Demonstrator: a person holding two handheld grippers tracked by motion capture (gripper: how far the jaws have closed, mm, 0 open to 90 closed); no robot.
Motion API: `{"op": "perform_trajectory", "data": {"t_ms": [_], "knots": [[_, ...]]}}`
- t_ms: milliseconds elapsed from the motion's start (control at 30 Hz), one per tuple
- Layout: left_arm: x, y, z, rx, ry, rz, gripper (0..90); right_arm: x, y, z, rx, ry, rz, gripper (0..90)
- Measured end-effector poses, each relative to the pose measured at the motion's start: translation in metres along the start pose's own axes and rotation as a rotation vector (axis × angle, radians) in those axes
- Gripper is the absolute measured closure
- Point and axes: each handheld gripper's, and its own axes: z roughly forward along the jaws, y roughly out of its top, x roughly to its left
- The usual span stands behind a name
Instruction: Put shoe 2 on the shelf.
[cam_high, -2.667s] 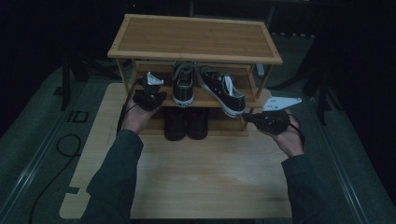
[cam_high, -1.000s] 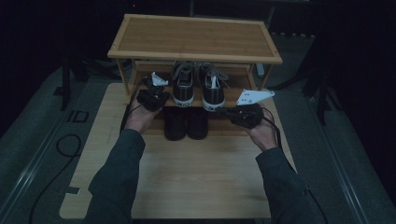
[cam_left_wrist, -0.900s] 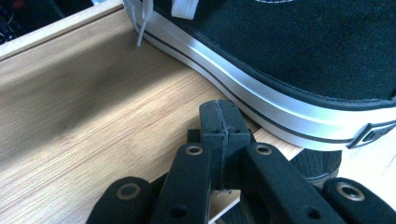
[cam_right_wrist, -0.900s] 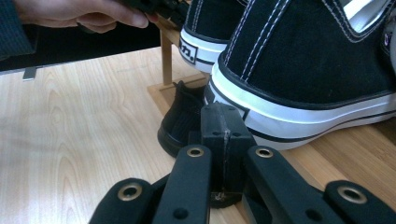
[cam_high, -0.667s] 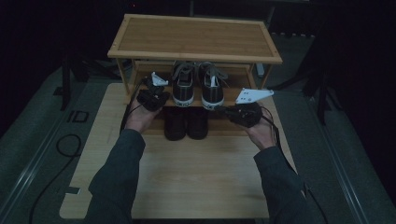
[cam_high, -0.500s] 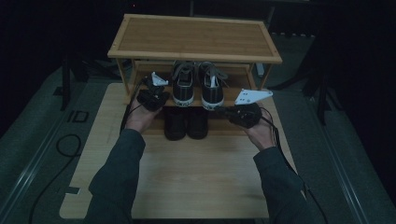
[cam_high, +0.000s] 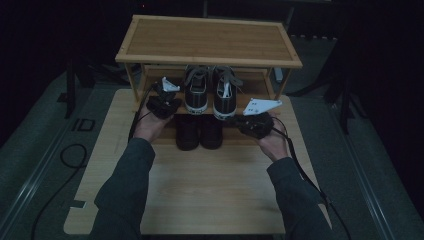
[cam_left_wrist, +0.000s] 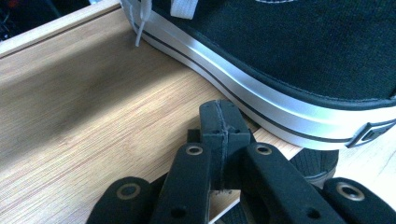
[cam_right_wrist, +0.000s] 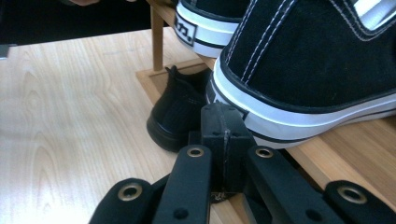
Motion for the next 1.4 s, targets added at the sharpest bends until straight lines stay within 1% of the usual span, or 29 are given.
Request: {"op": "perform_trajectory", "data": {"t_ms": [133, 300, 333, 367, 433, 500, 600, 800, 1033, 1133, 1167, 1200, 1267, 1300, 1333, 1400], "knots": [[0.0, 0.0, 0.0, 0.001, -0.001, 0.0, 90.0, -0.002, 0.002, 0.0, -0.013, -0.006, 0.011, 90.0], [0.0, 0.0, 0.0, -0.001, 0.0, -0.001, 90.0, 0.001, 0.009, 0.005, -0.011, -0.017, -0.006, 90.0], [0.0, 0.0, 0.0, -0.006, -0.001, -0.006, 90.0, 0.001, 0.01, 0.006, -0.005, -0.023, -0.009, 90.0], [0.0, 0.0, 0.0, -0.001, 0.0, -0.001, 90.0, 0.001, 0.011, 0.008, 0.0, -0.028, -0.014, 90.0], [0.0, 0.0, 0.0, -0.007, -0.003, -0.007, 90.0, 0.0, 0.01, 0.011, -0.003, -0.021, -0.008, 90.0], [0.0, -0.001, 0.0, -0.007, -0.003, -0.008, 90.0, 0.001, 0.01, 0.012, -0.006, -0.023, -0.011, 90.0], [0.0, 0.0, 0.0, -0.007, -0.002, -0.007, 90.0, 0.003, 0.011, 0.015, 0.007, -0.029, -0.018, 90.0], [0.0, -0.001, 0.0, -0.007, -0.002, -0.007, 90.0, 0.0, 0.009, 0.017, 0.008, -0.05, -0.004, 90.0], [0.0, -0.001, 0.0, -0.009, -0.005, -0.013, 90.0, -0.002, 0.009, 0.021, 0.004, -0.057, 0.013, 90.0], [0.001, 0.0, 0.0, -0.007, -0.007, -0.021, 90.0, -0.001, 0.009, 0.021, 0.009, -0.066, 0.008, 90.0], [0.0, -0.001, 0.001, -0.014, -0.01, -0.035, 90.0, -0.001, 0.009, 0.021, 0.014, -0.073, 0.003, 90.0], [0.0, -0.001, 0.001, -0.015, -0.01, -0.038, 90.0, 0.001, 0.009, 0.02, 0.016, -0.082, 0.003, 90.0], [0.001, 0.0, 0.0, -0.007, -0.004, -0.026, 90.0, 0.003, 0.008, 0.019, 0.02, -0.102, -0.006, 90.0], [0.0, 0.0, 0.0, -0.007, 0.001, -0.023, 90.0, 0.002, 0.007, 0.018, 0.016, -0.105, -0.001, 90.0], [-0.001, 0.0, 0.0, -0.006, 0.005, -0.02, 90.0, 0.001, 0.006, 0.016, 0.01, -0.096, 0.012, 90.0], [-0.001, 0.001, 0.0, -0.006, 0.008, -0.02, 90.0, 0.0, 0.004, 0.01, -0.016, -0.087, 0.016, 90.0]]}}
